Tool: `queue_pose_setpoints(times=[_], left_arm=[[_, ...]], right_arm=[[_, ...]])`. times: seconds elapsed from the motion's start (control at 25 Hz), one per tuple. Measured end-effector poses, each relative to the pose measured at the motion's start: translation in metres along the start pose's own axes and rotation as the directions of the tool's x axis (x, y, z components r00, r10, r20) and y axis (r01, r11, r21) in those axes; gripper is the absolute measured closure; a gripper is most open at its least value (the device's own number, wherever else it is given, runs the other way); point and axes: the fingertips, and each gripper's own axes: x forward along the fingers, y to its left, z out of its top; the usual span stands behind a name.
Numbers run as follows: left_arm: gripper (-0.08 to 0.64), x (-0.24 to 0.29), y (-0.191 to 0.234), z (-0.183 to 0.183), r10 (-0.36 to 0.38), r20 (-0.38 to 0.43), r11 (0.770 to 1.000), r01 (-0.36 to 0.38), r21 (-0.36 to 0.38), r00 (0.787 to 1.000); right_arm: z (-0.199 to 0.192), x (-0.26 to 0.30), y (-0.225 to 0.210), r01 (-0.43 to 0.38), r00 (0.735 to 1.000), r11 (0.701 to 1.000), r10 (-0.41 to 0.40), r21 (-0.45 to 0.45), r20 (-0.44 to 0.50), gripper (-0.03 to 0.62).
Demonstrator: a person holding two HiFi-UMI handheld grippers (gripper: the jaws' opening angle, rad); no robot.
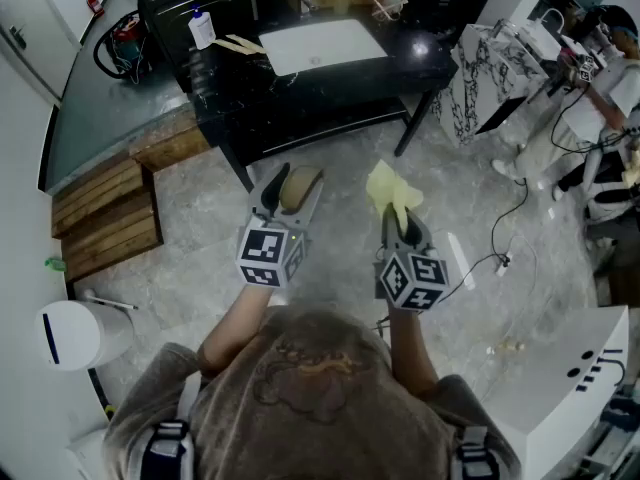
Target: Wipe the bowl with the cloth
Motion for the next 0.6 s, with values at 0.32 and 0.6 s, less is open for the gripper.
queue_pose_setpoints(times=[0.32,0.6], left_arm=[[0.298,0.013,-0.005,0.000,0.001,-0.011,1.000,-0.001,-0.002,1.000],[0.298,0.028,-0.019,-0.006,0.011,-0.017,1.000,-0.012,-0.012,1.000]], right_arm=[[0.002,0.006,-0.008,-0.026,0.999,1.000,0.026,0.001,-0.021,0.557],[0.006,0.003,-0.024,-0.075,0.997,0.997,0.075,0.008,-0.014,0.555]])
